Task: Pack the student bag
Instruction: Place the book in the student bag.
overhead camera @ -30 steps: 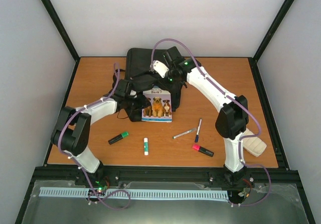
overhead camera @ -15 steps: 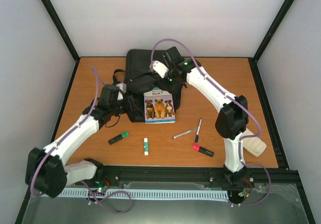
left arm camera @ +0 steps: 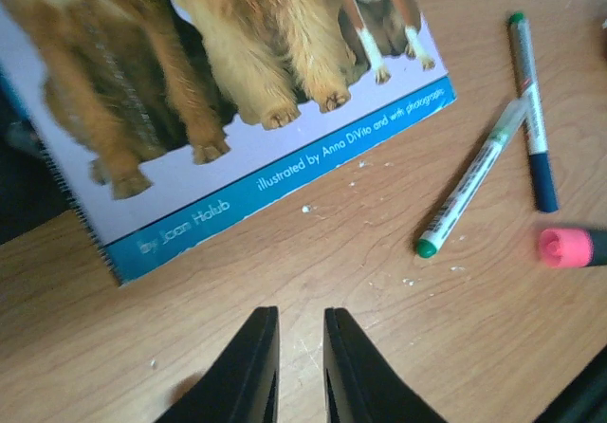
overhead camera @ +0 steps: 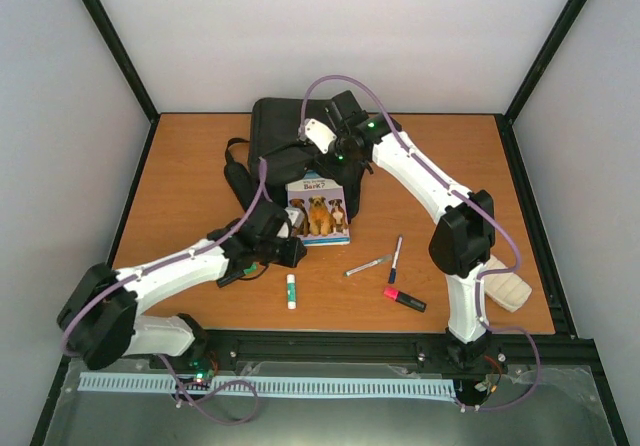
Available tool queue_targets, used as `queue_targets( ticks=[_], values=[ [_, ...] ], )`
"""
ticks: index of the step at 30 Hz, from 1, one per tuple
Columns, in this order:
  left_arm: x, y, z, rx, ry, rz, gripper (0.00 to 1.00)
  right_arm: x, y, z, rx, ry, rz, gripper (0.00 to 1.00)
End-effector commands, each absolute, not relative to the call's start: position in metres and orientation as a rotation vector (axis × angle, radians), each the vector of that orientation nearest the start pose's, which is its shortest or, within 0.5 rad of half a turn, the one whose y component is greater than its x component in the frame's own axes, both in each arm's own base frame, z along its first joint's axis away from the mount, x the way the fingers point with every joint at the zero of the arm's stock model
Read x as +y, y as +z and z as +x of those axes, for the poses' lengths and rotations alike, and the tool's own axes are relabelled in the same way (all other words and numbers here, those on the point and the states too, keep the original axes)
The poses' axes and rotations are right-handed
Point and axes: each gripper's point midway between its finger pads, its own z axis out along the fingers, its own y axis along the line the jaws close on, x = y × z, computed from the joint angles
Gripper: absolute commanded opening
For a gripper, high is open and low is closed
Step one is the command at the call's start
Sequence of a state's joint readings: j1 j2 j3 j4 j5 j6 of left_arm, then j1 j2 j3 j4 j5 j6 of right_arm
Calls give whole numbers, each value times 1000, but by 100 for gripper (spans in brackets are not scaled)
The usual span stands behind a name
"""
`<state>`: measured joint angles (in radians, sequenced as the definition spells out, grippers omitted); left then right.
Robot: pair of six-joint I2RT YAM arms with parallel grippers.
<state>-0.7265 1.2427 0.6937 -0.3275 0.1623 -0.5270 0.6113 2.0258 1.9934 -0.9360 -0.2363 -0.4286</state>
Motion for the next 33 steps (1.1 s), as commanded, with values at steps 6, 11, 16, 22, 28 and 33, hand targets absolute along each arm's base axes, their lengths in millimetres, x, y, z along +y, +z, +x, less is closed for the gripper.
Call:
queue_targets(
  ticks=[6,11,16,22,28,33],
  values=[
    [-273,93,252,2506,-692,408,13,344,235,401,2083,441,-1327,3],
    [-278,89,264,2493,-654,389,11,345,235,401,2086,455,-1328,3],
    [-277,94,288,2433,-567,342,11,346,232,400,2092,461,-1331,3],
    [-280,92,314,2387,-480,298,11,345,228,401,2102,454,-1333,3],
    [-283,101,318,2354,-498,281,11,344,229,403,2100,437,-1331,3],
    [-285,126,292,2277,-633,370,12,341,234,404,2091,427,-1325,3]
  ],
)
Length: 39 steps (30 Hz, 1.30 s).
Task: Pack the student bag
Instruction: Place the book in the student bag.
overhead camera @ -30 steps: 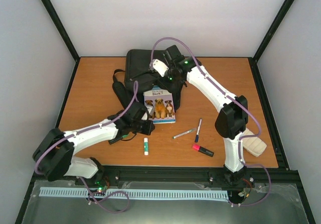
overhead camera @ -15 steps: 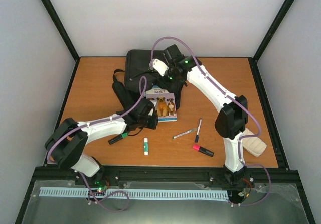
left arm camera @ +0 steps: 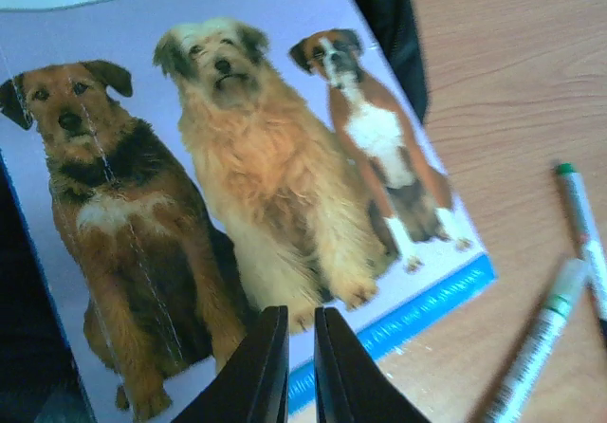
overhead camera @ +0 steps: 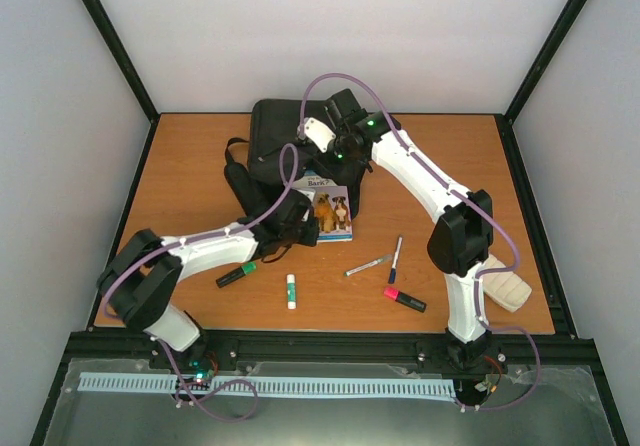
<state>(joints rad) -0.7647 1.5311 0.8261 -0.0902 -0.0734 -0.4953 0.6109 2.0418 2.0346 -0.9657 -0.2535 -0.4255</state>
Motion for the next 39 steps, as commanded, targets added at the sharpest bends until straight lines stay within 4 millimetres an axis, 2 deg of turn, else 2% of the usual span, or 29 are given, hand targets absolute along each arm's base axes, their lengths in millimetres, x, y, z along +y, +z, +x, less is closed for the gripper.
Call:
queue_targets(
  ticks=[1,5,9,14,19,27,35,39],
  values=[
    [-286,126,287,2275,-647,399,12,340,234,404,2091,429,-1323,3],
    [-296,114,266,2299,-624,567,13,339,235,406,2090,433,-1316,3],
    [-312,95,248,2320,-515,746,13,339,234,406,2098,457,-1311,3],
    [-331,78,245,2334,-463,841,12,340,232,406,2103,467,-1311,3],
    [-339,66,259,2332,-399,843,12,340,233,405,2101,475,-1313,3],
    [-342,68,290,2273,-247,799,12,339,235,402,2101,480,-1320,3],
    [-321,69,319,2256,-126,687,12,339,230,403,2112,478,-1321,3],
    [-311,69,334,2261,-119,644,12,339,226,404,2121,472,-1322,3]
  ],
)
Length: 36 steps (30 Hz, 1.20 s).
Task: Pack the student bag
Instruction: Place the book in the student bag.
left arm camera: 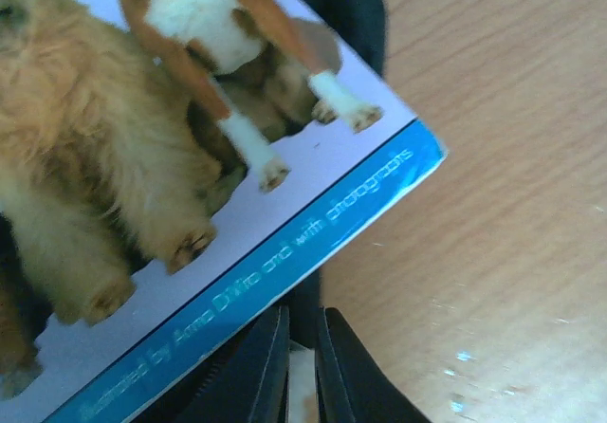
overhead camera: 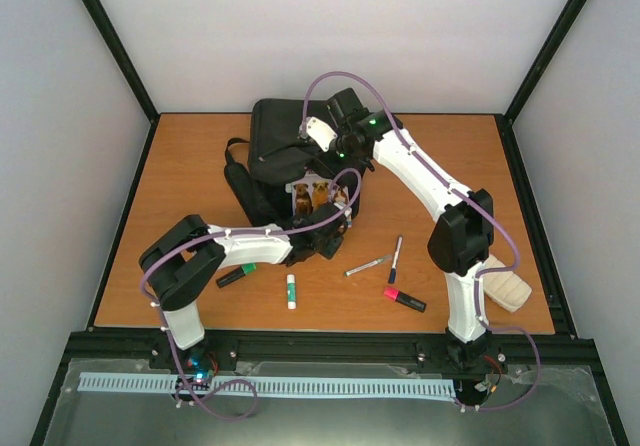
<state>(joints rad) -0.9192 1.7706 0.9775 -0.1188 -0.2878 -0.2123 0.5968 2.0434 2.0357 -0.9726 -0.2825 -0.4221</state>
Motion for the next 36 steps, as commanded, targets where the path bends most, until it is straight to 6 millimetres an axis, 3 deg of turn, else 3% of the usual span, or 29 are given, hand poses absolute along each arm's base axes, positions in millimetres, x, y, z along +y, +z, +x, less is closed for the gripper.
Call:
queue_targets(
  ticks=[1,6,13,26,36],
  values=[
    [-308,68,337,2265,-120,633,12,339,225,404,2124,471,-1324,3],
    [-302,69,352,2260,-133,585,12,339,219,405,2136,476,-1326,3],
    [-308,65,366,2227,-124,573,12,342,218,406,2138,489,-1330,3],
    [-299,73,412,2129,-105,418,13,341,212,401,2164,506,-1338,3],
    [-307,49,430,2134,-77,414,15,341,200,403,2189,499,-1348,3]
  ],
)
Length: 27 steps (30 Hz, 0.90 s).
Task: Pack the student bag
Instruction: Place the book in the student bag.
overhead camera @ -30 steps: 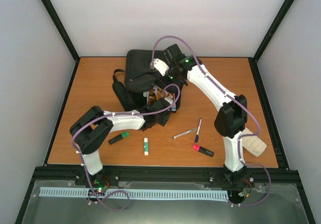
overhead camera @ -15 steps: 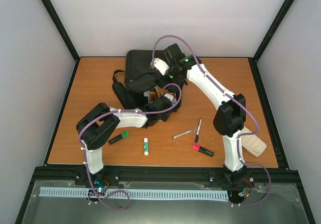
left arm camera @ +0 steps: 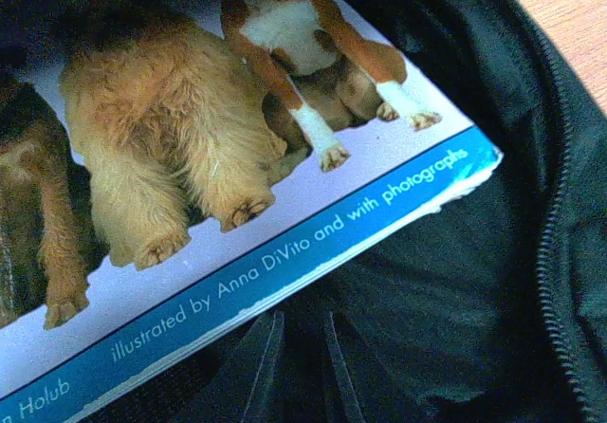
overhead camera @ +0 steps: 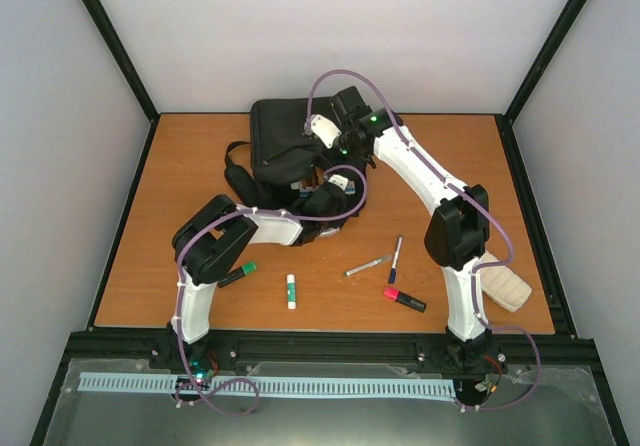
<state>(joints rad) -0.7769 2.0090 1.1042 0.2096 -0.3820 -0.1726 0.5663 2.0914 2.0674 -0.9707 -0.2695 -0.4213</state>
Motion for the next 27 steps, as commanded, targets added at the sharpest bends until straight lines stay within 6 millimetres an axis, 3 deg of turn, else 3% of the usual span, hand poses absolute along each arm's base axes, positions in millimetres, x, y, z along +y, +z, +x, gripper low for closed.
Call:
queue_targets(
  ticks=[1,4,8,18,27],
  values=[
    [-305,47,430,2136,-67,406,15,341,201,403,2188,500,-1348,3],
    [-302,47,429,2137,-60,386,17,341,200,403,2189,497,-1347,3],
    [-305,66,418,2114,-166,388,22,336,198,407,2195,455,-1338,3],
    [-300,122,350,2116,-362,379,31,323,185,419,2199,387,-1346,3],
    [-245,129,285,2223,-432,147,36,323,146,415,2253,411,-1389,4]
  ],
)
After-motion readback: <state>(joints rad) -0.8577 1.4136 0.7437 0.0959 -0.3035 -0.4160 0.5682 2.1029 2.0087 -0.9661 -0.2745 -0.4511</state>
